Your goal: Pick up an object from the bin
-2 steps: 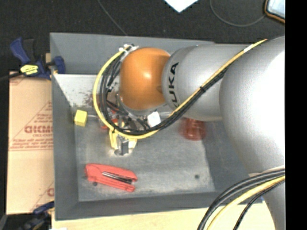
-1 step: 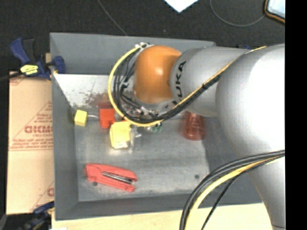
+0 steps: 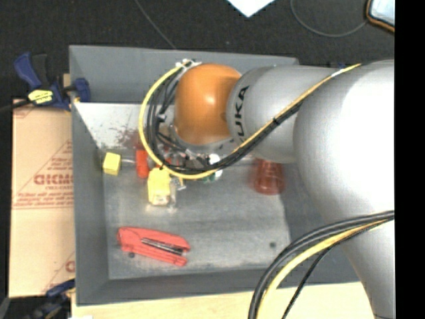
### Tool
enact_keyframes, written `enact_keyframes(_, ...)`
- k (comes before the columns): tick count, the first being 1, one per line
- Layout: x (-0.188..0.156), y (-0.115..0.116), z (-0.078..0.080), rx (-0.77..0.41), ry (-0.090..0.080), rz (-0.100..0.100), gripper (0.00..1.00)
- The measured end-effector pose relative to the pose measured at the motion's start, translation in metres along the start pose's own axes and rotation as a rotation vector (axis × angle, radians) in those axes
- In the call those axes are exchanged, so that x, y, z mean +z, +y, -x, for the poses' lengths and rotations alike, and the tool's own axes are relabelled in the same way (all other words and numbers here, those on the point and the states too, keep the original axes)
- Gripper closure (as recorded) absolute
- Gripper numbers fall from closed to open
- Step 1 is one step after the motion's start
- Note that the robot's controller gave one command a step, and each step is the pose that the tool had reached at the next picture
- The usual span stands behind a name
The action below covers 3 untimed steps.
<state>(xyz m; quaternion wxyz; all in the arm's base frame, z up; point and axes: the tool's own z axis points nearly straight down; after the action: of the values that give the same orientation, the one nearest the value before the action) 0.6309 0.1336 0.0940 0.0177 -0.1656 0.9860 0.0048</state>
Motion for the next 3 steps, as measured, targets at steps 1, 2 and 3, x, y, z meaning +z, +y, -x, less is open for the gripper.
enact_keyframes(1,0.0022,-0.0361,-0.0139,0.076,0.037,-0.003,1.00)
enact_keyframes(2,0.0023,-0.0362,-0.0139,0.076,0.037,-0.002,1.00)
enact_keyframes(3,0.0058,-0.0459,-0.0192,0.064,0.033,0.002,1.00)
